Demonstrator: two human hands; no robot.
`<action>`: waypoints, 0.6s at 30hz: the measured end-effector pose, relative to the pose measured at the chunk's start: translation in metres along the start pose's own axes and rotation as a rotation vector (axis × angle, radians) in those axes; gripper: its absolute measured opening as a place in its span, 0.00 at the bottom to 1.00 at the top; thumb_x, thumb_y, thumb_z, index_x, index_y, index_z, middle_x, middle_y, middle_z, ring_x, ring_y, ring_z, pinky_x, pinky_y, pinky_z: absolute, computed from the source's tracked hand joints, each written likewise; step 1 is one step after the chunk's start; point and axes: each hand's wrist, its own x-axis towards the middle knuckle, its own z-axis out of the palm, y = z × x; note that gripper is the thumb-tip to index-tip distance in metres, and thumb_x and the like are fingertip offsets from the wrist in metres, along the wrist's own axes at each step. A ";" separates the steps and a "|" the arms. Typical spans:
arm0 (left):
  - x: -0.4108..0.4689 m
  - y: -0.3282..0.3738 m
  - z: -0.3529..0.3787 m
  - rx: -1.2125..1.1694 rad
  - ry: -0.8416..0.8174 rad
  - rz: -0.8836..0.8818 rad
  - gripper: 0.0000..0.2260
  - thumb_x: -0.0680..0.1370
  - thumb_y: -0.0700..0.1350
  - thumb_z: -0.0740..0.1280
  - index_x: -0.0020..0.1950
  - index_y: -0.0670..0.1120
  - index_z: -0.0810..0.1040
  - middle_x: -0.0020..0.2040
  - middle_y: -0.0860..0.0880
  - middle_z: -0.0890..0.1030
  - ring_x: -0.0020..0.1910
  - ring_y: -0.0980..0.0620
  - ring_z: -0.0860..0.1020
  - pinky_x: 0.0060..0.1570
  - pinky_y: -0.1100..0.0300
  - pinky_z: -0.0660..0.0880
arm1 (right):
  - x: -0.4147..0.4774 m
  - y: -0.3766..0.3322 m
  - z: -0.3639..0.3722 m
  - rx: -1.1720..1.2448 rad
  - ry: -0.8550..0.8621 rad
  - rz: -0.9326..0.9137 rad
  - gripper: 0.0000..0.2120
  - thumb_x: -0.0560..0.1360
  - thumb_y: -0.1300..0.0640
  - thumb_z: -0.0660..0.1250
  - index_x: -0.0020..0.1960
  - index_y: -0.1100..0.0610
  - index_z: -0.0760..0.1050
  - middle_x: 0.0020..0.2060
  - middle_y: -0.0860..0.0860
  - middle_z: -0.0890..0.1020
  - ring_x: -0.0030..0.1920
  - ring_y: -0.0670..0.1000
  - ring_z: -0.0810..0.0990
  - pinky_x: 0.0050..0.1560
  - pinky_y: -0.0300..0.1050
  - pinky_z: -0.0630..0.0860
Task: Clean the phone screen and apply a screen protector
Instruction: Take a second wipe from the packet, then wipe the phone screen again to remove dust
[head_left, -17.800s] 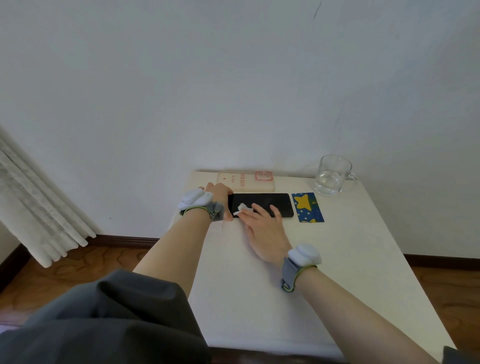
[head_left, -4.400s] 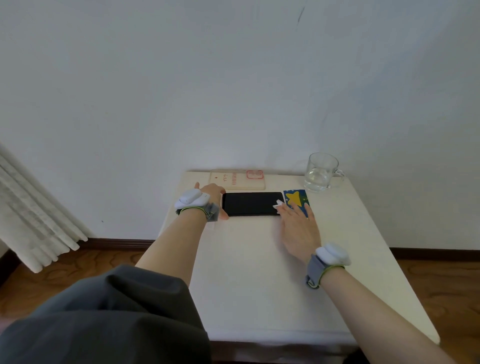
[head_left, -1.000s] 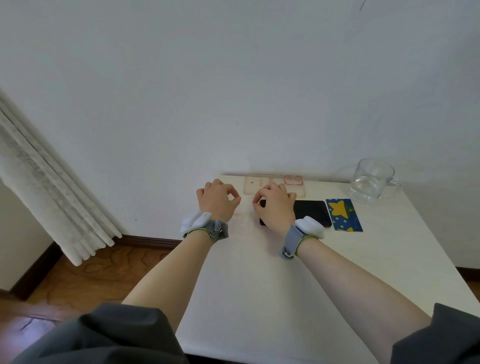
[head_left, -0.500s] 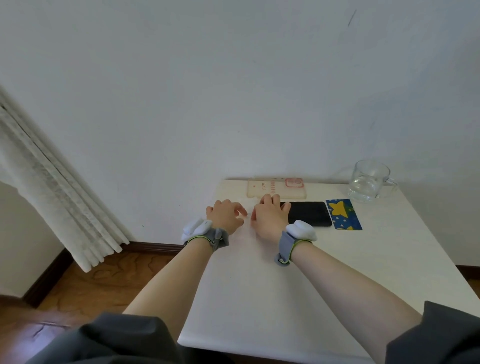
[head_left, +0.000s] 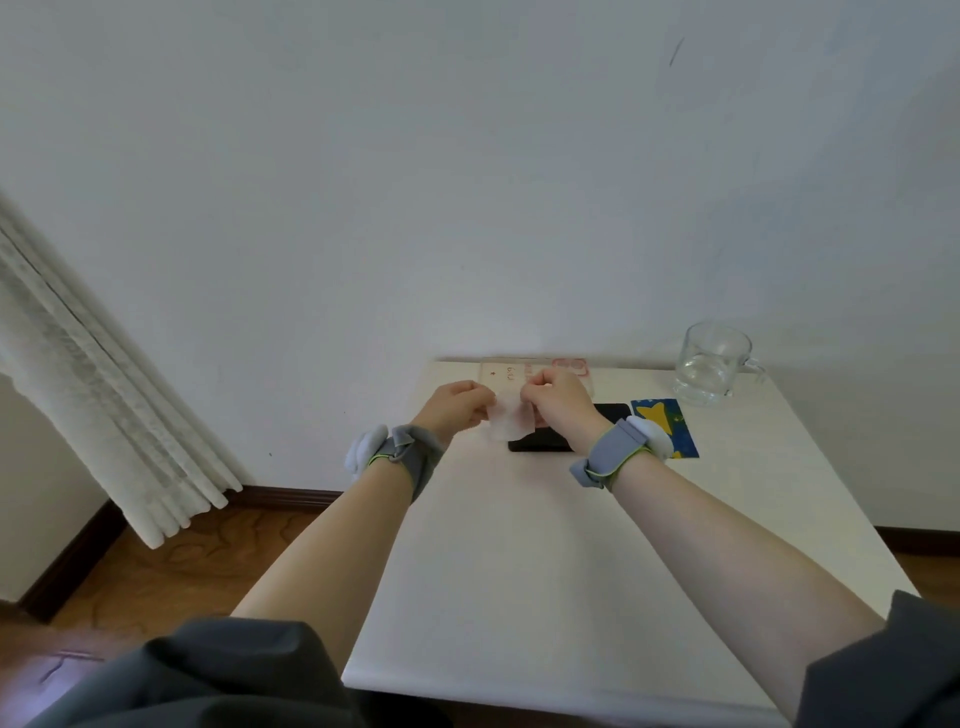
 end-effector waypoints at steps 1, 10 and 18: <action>0.001 0.001 0.003 -0.053 0.002 -0.022 0.07 0.77 0.37 0.63 0.39 0.44 0.74 0.38 0.46 0.77 0.36 0.52 0.75 0.42 0.64 0.74 | 0.000 0.001 -0.003 0.016 0.011 0.016 0.09 0.72 0.63 0.63 0.34 0.55 0.70 0.38 0.56 0.76 0.41 0.57 0.76 0.51 0.58 0.79; 0.007 0.004 0.040 -0.115 0.076 -0.095 0.08 0.77 0.32 0.63 0.40 0.42 0.71 0.37 0.44 0.75 0.33 0.49 0.76 0.26 0.61 0.78 | -0.003 0.018 -0.028 -0.060 0.146 0.011 0.08 0.71 0.66 0.64 0.37 0.55 0.74 0.40 0.57 0.78 0.40 0.58 0.79 0.37 0.48 0.81; 0.027 -0.007 0.050 0.053 0.291 -0.046 0.03 0.74 0.35 0.68 0.45 0.41 0.75 0.42 0.41 0.80 0.30 0.49 0.79 0.32 0.57 0.81 | 0.007 0.041 -0.038 -0.363 0.153 -0.108 0.08 0.74 0.63 0.65 0.52 0.56 0.77 0.50 0.55 0.82 0.52 0.56 0.77 0.51 0.44 0.72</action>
